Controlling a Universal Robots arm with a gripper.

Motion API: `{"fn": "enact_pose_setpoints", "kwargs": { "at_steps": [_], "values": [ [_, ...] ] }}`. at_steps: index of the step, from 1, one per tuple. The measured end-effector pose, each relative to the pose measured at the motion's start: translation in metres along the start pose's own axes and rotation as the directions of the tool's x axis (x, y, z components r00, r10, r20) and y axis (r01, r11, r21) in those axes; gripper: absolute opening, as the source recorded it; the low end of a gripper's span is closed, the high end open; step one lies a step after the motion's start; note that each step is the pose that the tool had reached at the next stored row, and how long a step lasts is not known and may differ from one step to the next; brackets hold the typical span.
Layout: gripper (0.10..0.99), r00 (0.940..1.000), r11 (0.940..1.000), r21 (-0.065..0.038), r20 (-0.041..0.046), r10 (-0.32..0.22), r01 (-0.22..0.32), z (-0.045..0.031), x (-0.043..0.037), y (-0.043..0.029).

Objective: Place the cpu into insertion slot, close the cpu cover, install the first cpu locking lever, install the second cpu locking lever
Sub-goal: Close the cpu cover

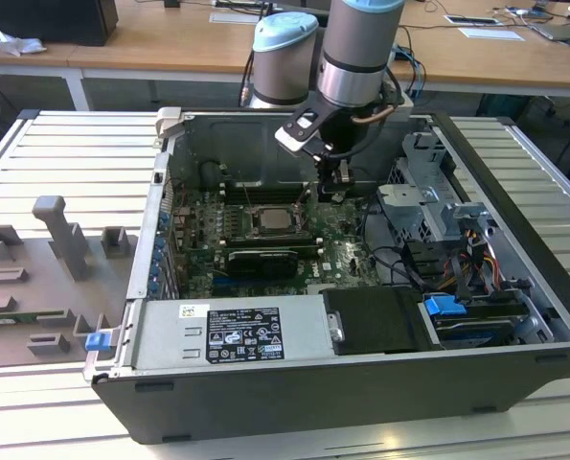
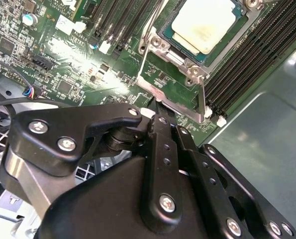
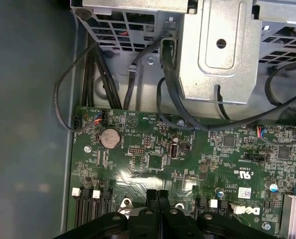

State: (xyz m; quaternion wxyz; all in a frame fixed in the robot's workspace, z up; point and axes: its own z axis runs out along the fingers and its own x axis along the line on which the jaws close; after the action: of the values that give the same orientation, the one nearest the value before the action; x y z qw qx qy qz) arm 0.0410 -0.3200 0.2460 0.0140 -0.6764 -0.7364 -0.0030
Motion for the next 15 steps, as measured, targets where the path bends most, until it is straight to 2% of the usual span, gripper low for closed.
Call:
{"fn": "enact_pose_setpoints", "kwargs": {
  "at_steps": [15],
  "values": [
    [0.106, 1.0000, 1.0000, 0.000, 0.0000, 0.000, 0.000, 0.0001, 0.0007, -0.0077]
  ]
}}
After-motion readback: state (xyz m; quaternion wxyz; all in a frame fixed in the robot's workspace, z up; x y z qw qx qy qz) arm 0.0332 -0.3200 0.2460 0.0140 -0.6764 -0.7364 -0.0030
